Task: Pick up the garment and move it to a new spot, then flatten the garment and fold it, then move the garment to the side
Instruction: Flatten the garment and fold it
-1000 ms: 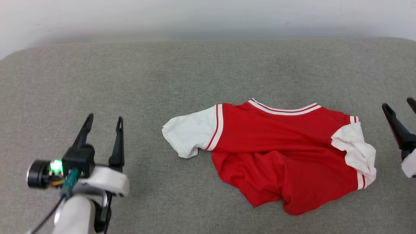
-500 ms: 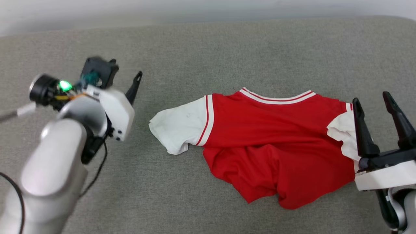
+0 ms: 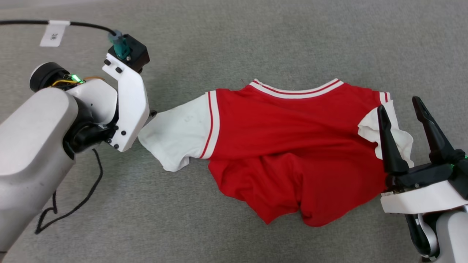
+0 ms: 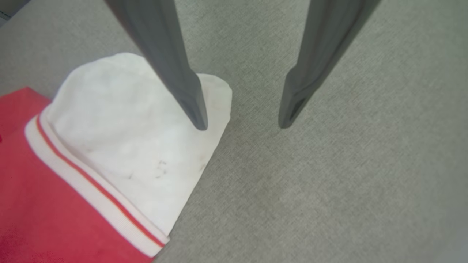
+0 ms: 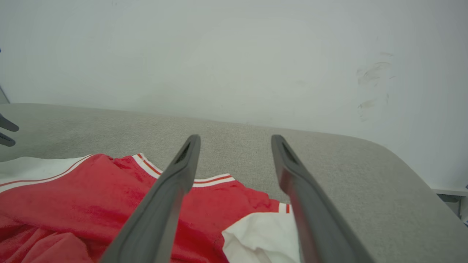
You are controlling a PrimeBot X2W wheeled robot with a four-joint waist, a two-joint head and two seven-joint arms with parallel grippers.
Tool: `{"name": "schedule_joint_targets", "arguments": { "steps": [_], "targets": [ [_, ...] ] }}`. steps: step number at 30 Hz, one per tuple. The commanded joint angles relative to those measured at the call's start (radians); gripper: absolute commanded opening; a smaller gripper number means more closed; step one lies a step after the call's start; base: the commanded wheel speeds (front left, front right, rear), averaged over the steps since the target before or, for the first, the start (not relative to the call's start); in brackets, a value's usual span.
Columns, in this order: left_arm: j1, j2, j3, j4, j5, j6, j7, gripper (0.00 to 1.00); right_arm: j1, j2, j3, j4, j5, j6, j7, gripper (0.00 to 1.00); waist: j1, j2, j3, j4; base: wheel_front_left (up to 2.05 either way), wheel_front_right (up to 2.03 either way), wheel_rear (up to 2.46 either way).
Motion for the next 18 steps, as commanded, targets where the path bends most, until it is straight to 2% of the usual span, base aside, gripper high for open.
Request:
{"name": "schedule_joint_targets", "arguments": {
  "steps": [1, 5, 9, 10, 11, 12, 15, 18],
  "targets": [
    [-0.020, 0.011, -0.018, 0.003, -0.017, 0.001, 0.019, 1.00, -0.018, 0.009, 0.005, 0.004, -0.003, -0.001, -0.003, 1.00, 0.0000, 0.0000, 0.027, -0.024, 0.00, 0.00, 0.00],
    [-0.046, 0.030, -0.108, 0.013, -0.057, 0.000, 0.081, 1.00, -0.038, 0.016, 0.020, 0.020, -0.009, -0.001, -0.012, 1.00, 0.0000, 0.0000, 0.054, -0.042, 0.00, 0.00, 0.00],
    [-0.037, 0.060, -0.215, 0.034, -0.060, 0.001, 0.100, 1.00, -0.055, 0.022, 0.023, 0.043, -0.015, -0.001, -0.019, 1.00, 0.0000, 0.0000, 0.064, -0.049, 0.00, 0.00, 0.00],
    [-0.040, 0.067, -0.236, 0.040, -0.058, 0.001, 0.092, 0.85, -0.060, 0.024, 0.023, 0.048, -0.017, -0.001, -0.021, 1.00, 0.0000, 0.0000, 0.064, -0.049, 0.00, 0.00, 0.00],
    [-0.040, 0.067, -0.236, 0.040, -0.058, 0.001, 0.092, 0.85, -0.060, 0.024, 0.023, 0.048, -0.017, -0.001, -0.021, 1.00, 0.0000, 0.0000, 0.064, -0.049, 0.00, 0.00, 0.00],
    [-0.042, 0.078, -0.269, 0.049, -0.066, 0.001, 0.078, 0.00, -0.064, 0.024, 0.017, 0.058, -0.020, -0.001, -0.023, 1.00, 0.0000, 0.0000, 0.058, -0.042, 0.00, 0.00, 0.00],
    [-0.076, 0.098, -0.284, 0.047, -0.089, 0.001, 0.042, 0.00, -0.055, 0.023, 0.009, 0.071, -0.023, -0.001, -0.029, 1.00, 0.0000, 0.0000, 0.042, -0.023, 0.00, 0.00, 0.00],
    [-0.120, 0.144, -0.293, 0.052, -0.095, 0.002, 0.018, 0.00, -0.042, 0.020, -0.002, 0.079, -0.027, -0.001, -0.030, 1.00, 0.0000, 0.0000, 0.025, -0.003, 0.00, 0.00, 0.00]
  ]
}}
